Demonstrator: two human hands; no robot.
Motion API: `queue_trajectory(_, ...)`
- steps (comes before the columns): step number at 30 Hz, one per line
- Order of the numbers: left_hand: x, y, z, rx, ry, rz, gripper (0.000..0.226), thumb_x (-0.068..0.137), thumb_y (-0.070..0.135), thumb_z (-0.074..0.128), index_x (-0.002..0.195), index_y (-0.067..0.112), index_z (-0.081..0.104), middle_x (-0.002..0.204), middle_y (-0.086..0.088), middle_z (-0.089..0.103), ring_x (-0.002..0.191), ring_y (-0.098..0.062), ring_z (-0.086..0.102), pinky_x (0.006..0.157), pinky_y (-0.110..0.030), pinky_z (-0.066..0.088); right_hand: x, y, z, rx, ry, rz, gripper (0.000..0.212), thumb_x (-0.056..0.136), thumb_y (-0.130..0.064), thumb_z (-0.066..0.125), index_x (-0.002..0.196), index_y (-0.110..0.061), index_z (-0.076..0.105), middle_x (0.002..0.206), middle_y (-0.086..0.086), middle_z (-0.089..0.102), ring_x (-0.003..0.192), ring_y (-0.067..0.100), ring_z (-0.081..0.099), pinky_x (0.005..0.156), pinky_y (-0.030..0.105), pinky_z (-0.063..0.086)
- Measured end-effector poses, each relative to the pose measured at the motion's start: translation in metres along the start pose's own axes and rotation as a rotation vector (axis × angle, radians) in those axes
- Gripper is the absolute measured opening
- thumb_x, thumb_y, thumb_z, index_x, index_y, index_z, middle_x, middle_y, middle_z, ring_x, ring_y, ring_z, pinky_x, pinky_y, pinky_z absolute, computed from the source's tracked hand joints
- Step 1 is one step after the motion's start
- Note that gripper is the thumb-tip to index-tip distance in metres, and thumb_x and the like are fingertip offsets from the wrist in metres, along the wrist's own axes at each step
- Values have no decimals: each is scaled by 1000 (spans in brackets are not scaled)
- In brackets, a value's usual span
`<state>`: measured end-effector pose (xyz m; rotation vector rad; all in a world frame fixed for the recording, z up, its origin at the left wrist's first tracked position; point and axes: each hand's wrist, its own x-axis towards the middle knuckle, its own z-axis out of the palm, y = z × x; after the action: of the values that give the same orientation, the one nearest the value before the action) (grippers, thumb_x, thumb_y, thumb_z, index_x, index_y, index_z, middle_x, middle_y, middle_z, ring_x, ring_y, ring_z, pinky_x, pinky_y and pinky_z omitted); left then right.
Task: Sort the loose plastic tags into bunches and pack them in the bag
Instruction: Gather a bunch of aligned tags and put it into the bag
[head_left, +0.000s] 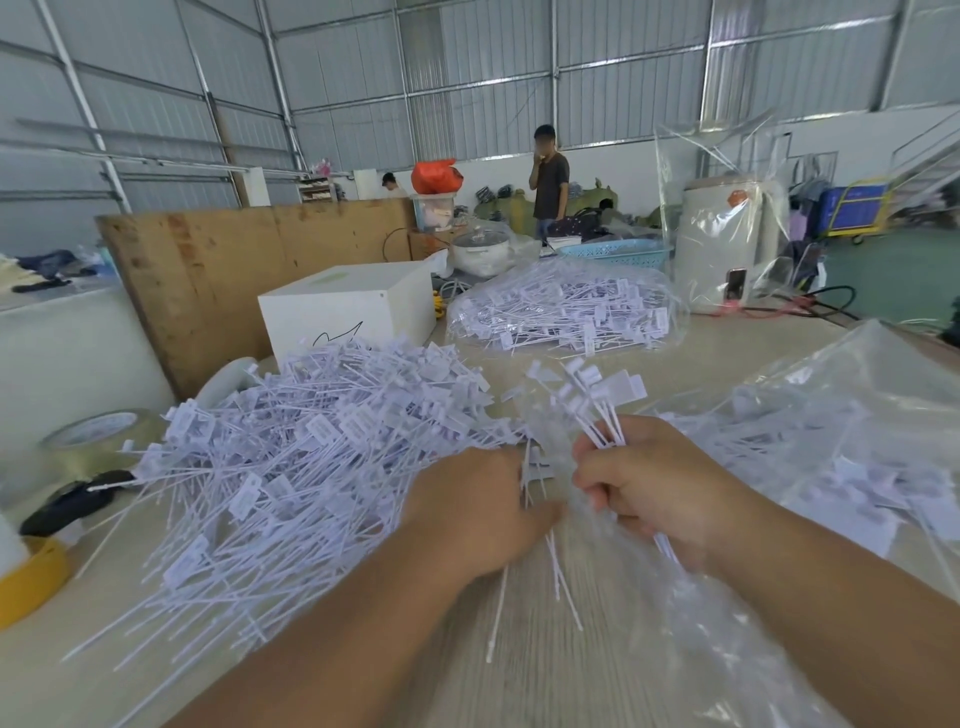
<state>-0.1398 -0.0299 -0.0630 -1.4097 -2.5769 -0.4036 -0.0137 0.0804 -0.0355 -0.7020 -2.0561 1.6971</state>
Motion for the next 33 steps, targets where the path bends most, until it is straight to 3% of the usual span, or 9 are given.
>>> queue_trajectory(4,0,7,5,149,2,-96,52,74,74,45,93,27,33,72,10,39,69,-19,46,50,-28,27,0,0,0,-37,2,3,19,75,6,56,66,-11,56,48,6,53,32,9,31,37,15,22)
queue_trajectory(8,0,12,1,175,-53,-146,32,82,56,51,86,26,41,69,8,40,66,-18,44,49,-25,24,0,1,0,-46,-10,25,19,74,5,55,65,-12,57,49,6,53,31,7,32,38,15,23)
queue_trajectory(11,1,16,2,232,-28,-118,15,91,38,50,94,24,53,84,1,57,83,-25,59,57,-27,31,1,3,1,-68,-6,26,19,74,4,55,65,-12,57,49,6,54,32,9,31,40,16,23)
queue_trajectory(13,1,17,4,286,-5,-87,17,94,30,49,104,20,59,96,-2,64,91,-25,64,63,-29,35,1,5,2,-100,1,21,19,72,3,55,62,-13,57,48,6,54,33,9,32,40,16,25)
queue_trajectory(16,0,19,5,286,10,-46,19,93,20,49,109,19,59,96,-3,65,89,-25,65,64,-29,36,4,7,0,-134,19,18,21,72,2,55,59,-14,56,47,5,54,32,8,34,39,16,26)
queue_trajectory(20,-1,13,-2,100,28,-75,3,87,20,50,84,20,50,81,0,56,72,-20,55,53,-28,32,14,10,-8,-209,158,-12,19,77,3,51,64,-10,55,45,3,50,33,9,38,38,16,29)
queue_trajectory(21,-1,11,-4,33,48,-91,10,87,25,51,79,21,46,77,4,54,68,-16,52,50,-27,31,17,10,-11,-204,213,-21,18,80,3,50,67,-9,54,48,5,49,34,10,39,38,17,28)
queue_trajectory(28,-2,-3,-26,-356,177,-231,15,75,35,64,70,22,58,67,7,61,62,-7,57,54,-26,43,19,12,-20,-205,399,-93,15,81,0,49,71,-11,49,60,9,40,46,17,33,38,19,23)
queue_trajectory(33,-1,-8,-32,-547,263,-278,17,75,26,66,64,19,56,52,11,54,49,-4,50,51,-24,35,13,4,-10,-82,248,-156,27,70,7,67,58,-14,54,45,-3,42,39,11,37,35,15,27)
